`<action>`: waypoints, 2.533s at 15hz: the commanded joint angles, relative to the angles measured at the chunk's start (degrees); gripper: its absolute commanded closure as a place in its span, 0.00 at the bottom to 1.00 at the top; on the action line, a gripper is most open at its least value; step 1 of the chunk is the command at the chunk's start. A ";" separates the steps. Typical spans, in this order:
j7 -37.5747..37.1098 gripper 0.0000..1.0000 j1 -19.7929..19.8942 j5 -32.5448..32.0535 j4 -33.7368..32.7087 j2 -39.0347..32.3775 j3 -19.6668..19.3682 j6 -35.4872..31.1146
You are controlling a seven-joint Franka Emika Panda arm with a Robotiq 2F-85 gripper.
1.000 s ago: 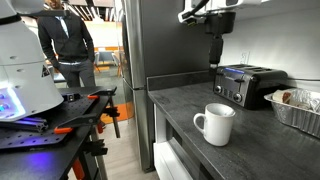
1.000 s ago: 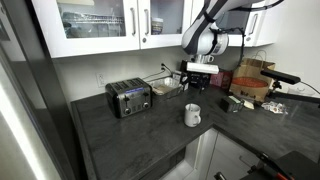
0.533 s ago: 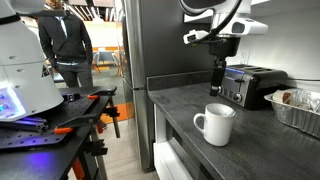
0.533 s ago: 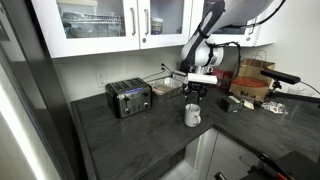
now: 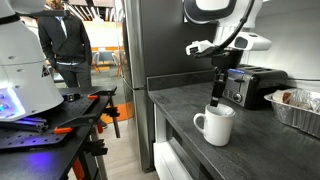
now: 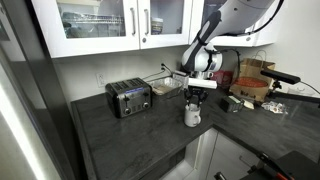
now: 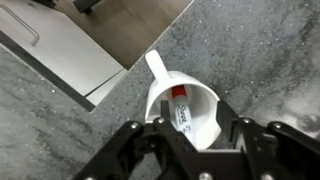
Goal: Pick the marker from the cup and put it on the table
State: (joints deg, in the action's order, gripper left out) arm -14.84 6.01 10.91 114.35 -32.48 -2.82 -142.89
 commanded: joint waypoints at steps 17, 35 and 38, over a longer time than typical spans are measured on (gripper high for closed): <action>0.68 0.64 -0.06 1.37 -6.74 -8.37 -0.58 -0.90; 0.43 0.72 -1.78 -1.14 -6.81 -8.77 -1.86 -2.18; 0.09 0.51 -1.78 -0.68 -7.30 -9.41 -1.96 -1.82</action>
State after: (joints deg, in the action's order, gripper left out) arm -14.79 5.05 10.49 106.93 -41.60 -3.82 -143.57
